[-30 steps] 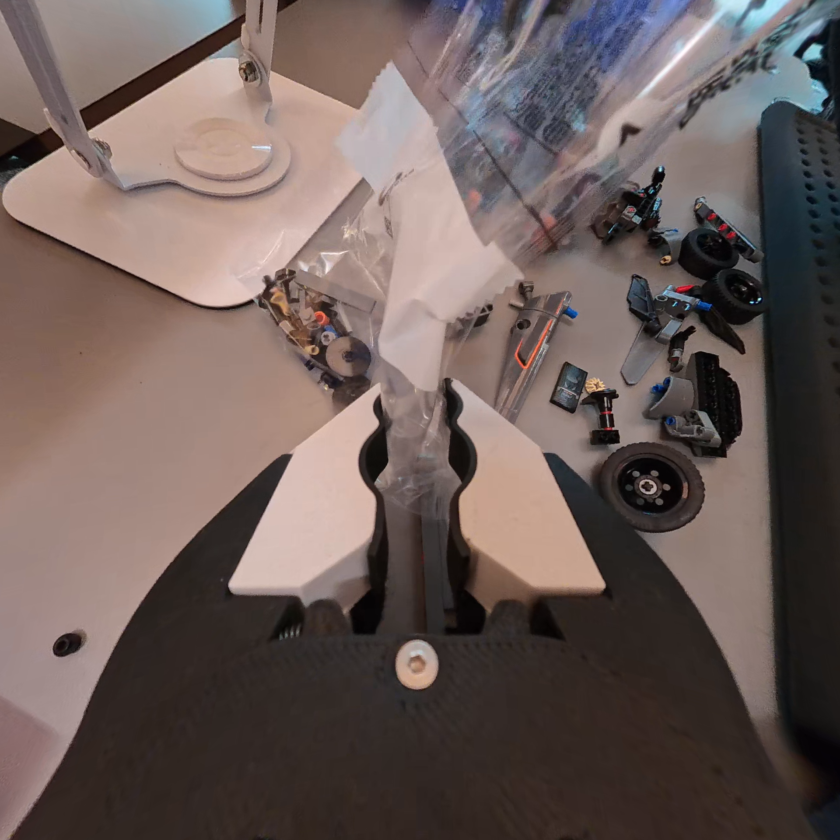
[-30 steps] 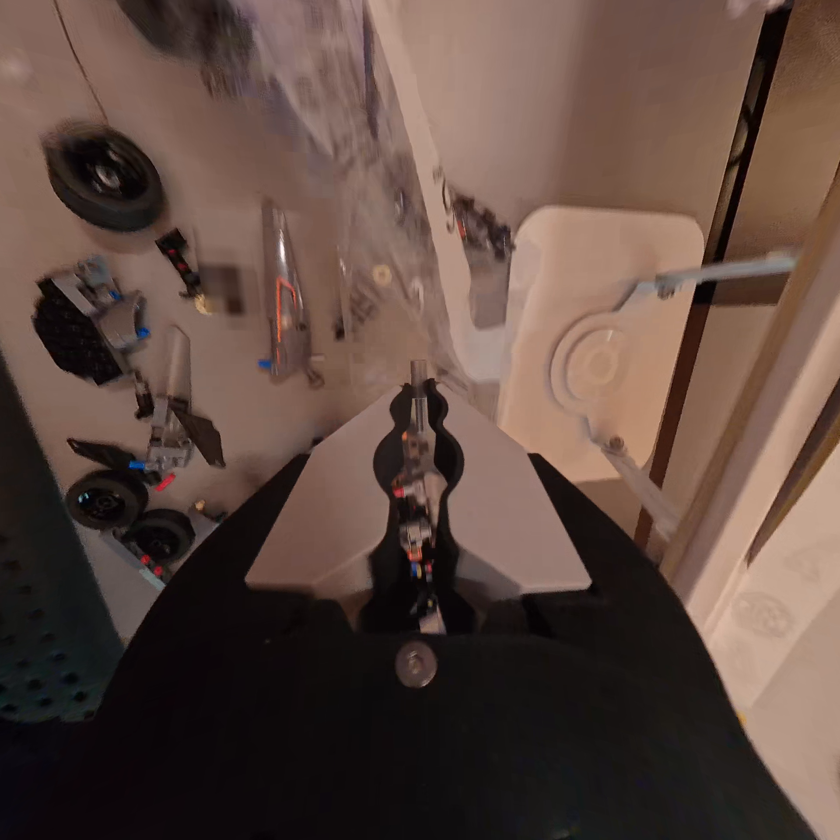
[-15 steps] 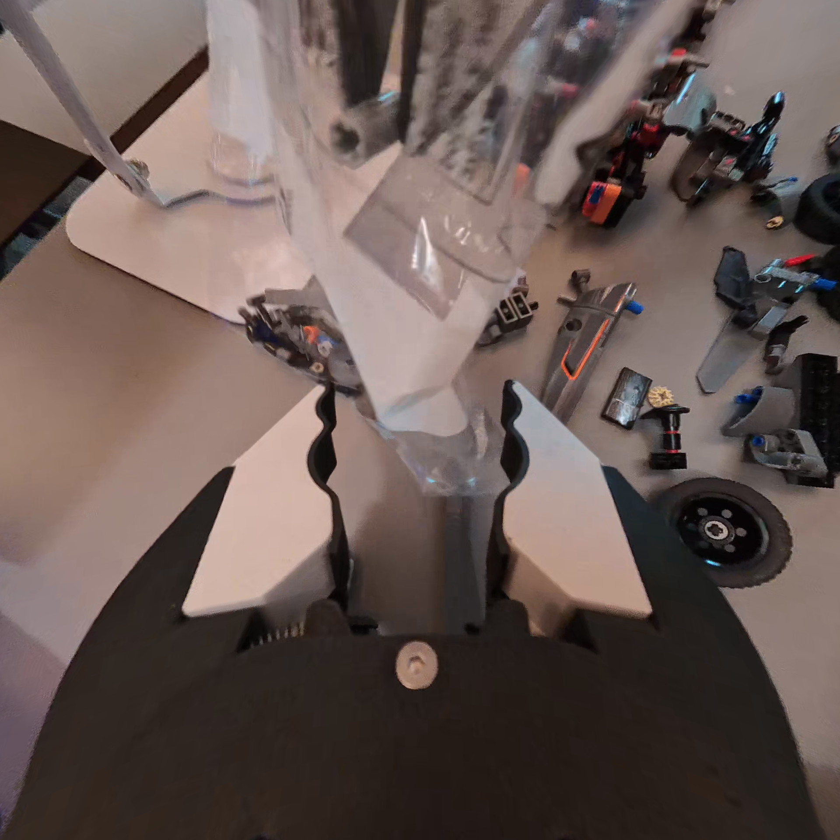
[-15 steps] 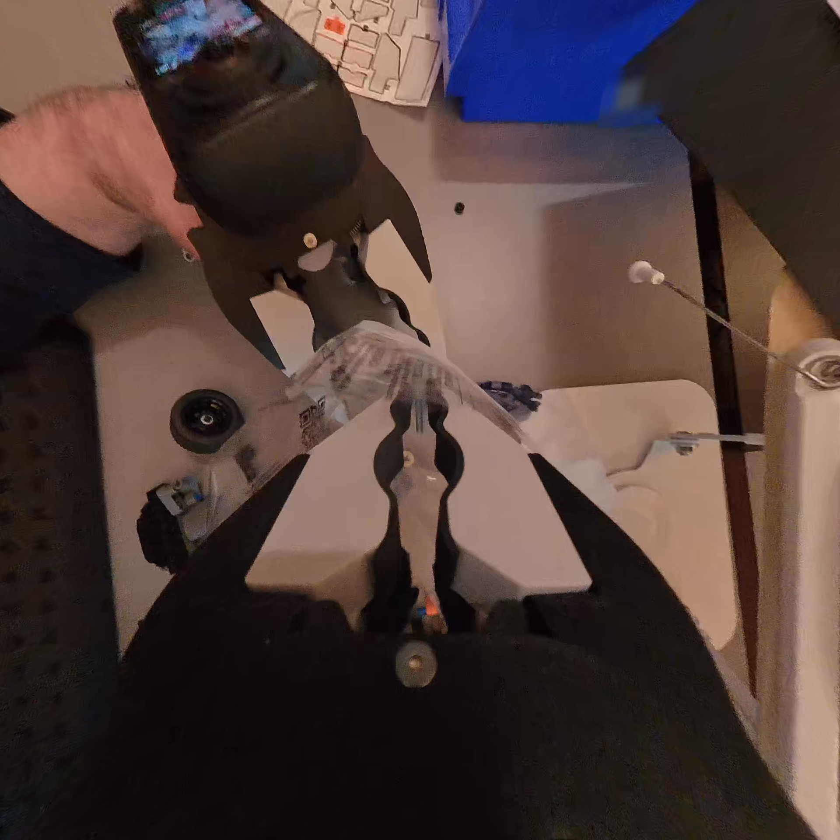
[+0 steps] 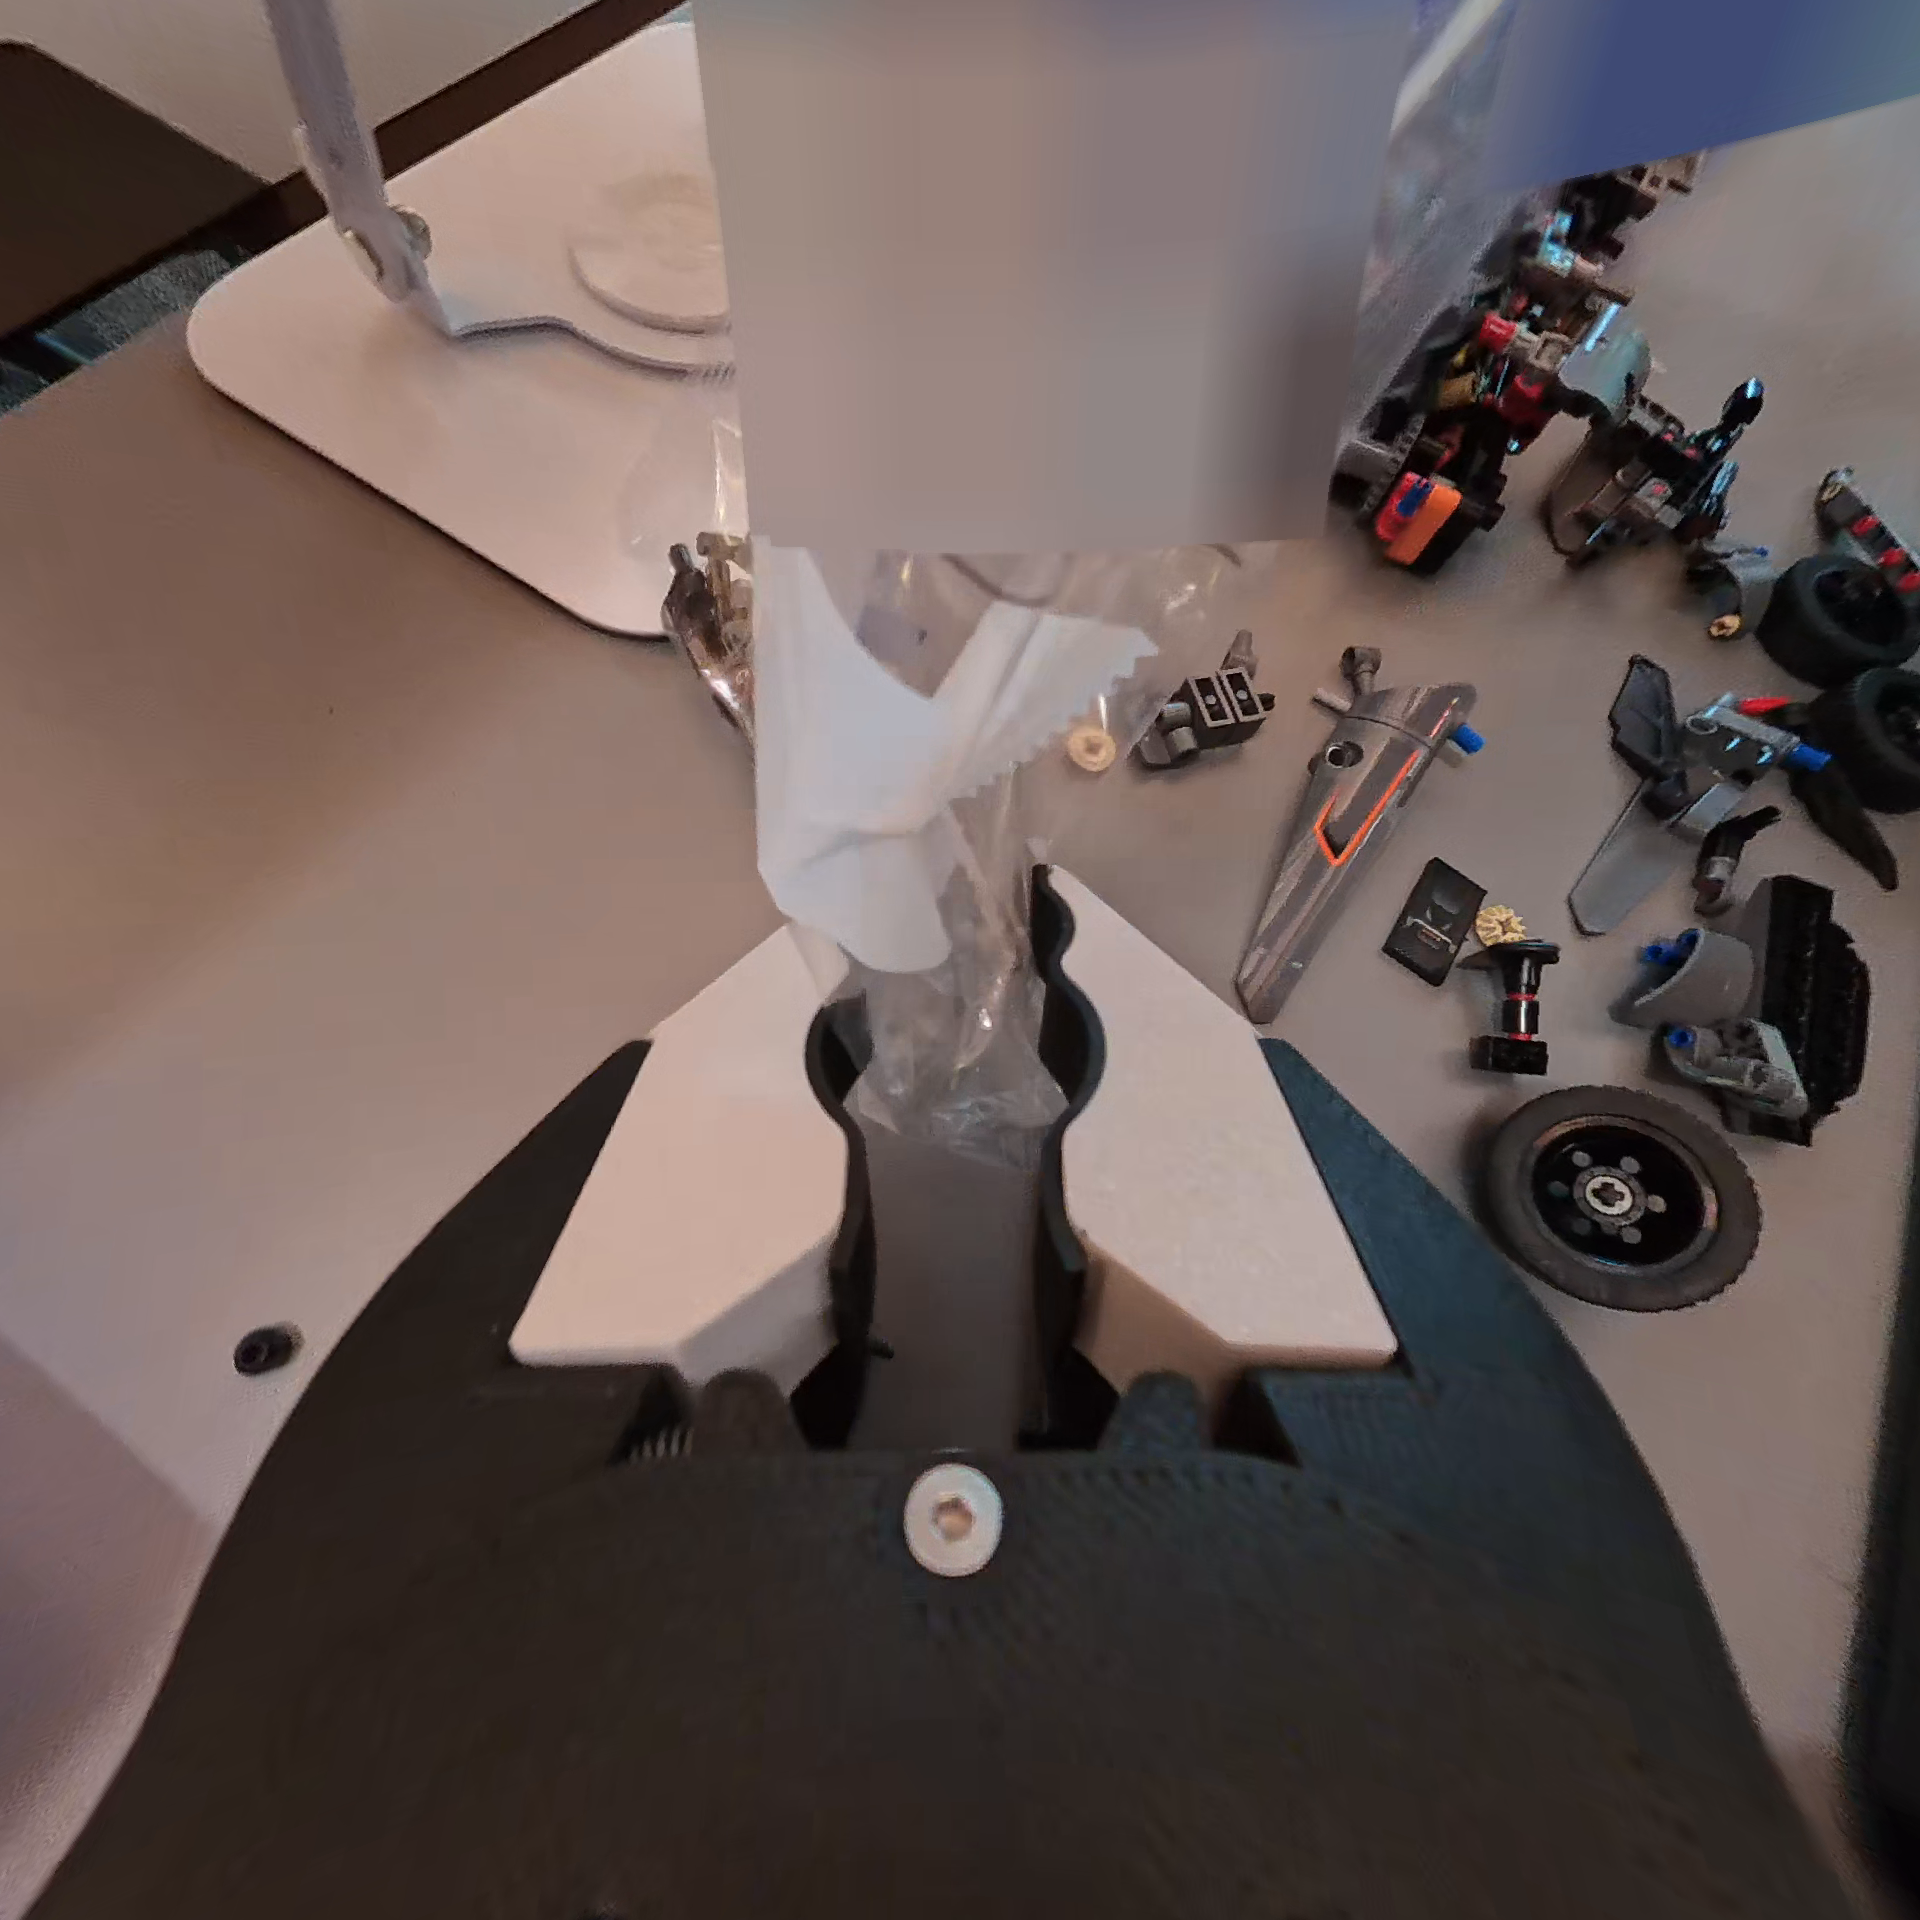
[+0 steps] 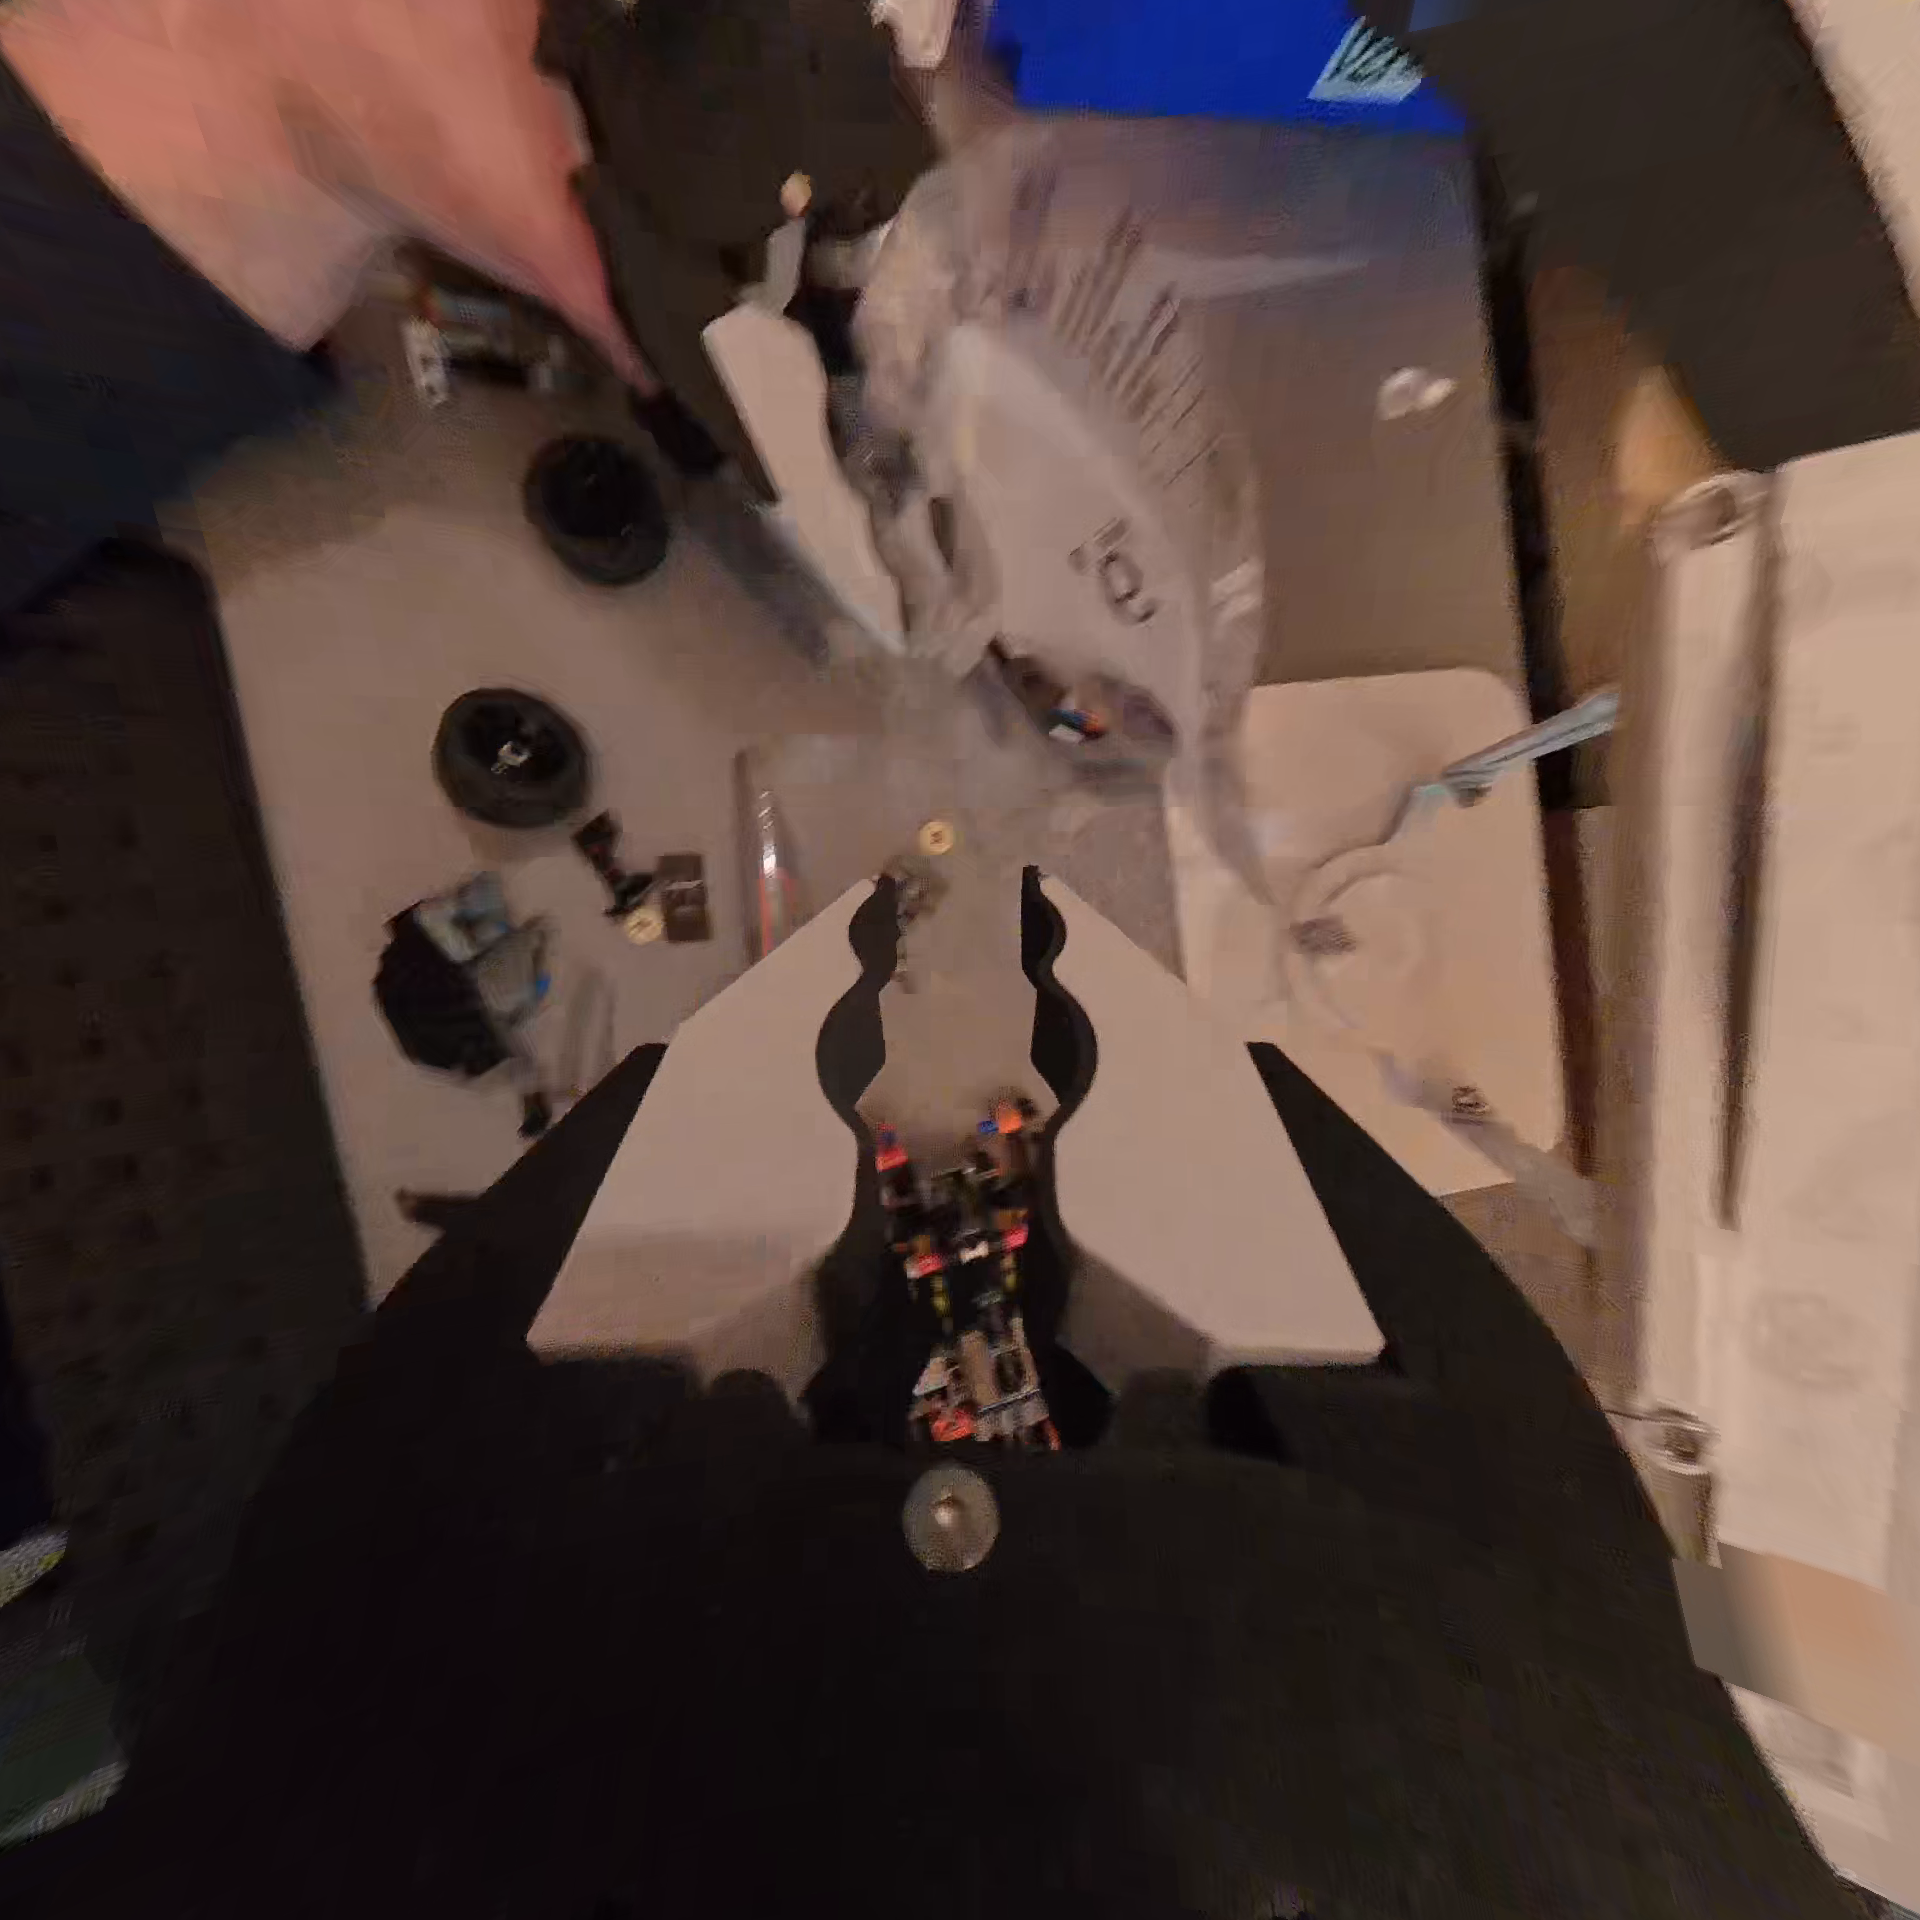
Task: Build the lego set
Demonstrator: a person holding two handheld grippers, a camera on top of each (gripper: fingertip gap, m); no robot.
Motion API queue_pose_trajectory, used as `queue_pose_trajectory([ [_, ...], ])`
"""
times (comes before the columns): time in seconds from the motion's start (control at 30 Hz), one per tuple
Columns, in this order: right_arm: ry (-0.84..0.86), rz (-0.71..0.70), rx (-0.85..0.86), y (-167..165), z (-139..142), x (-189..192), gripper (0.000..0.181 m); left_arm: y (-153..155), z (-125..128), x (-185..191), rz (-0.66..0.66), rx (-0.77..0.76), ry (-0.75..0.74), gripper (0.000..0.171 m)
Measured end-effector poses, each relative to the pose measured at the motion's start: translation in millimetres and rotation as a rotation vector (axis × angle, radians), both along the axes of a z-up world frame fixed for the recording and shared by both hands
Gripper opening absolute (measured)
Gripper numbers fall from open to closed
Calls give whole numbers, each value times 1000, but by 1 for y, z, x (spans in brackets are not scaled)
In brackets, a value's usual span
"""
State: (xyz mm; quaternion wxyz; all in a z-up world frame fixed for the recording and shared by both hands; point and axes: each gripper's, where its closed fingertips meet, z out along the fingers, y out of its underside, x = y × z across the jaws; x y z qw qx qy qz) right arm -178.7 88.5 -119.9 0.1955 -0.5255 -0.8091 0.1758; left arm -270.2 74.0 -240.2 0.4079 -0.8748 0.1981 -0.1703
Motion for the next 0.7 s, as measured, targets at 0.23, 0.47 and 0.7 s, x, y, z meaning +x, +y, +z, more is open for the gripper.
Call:
queue_pose_trajectory([
  [0.23, -287, -8, 63, 5, -110, 38, 21, -6, 4, -9, 32, 1, -63, 21],
  [0.47, -332, 37, 122, 19, -157, 24, 12, -9, 4, -10, 28, -4, -67, 26],
  [0.7, -329, 35, 61, 20, -147, 28, 5, -10, 4, -11, 26, -4, -78, 26],
])
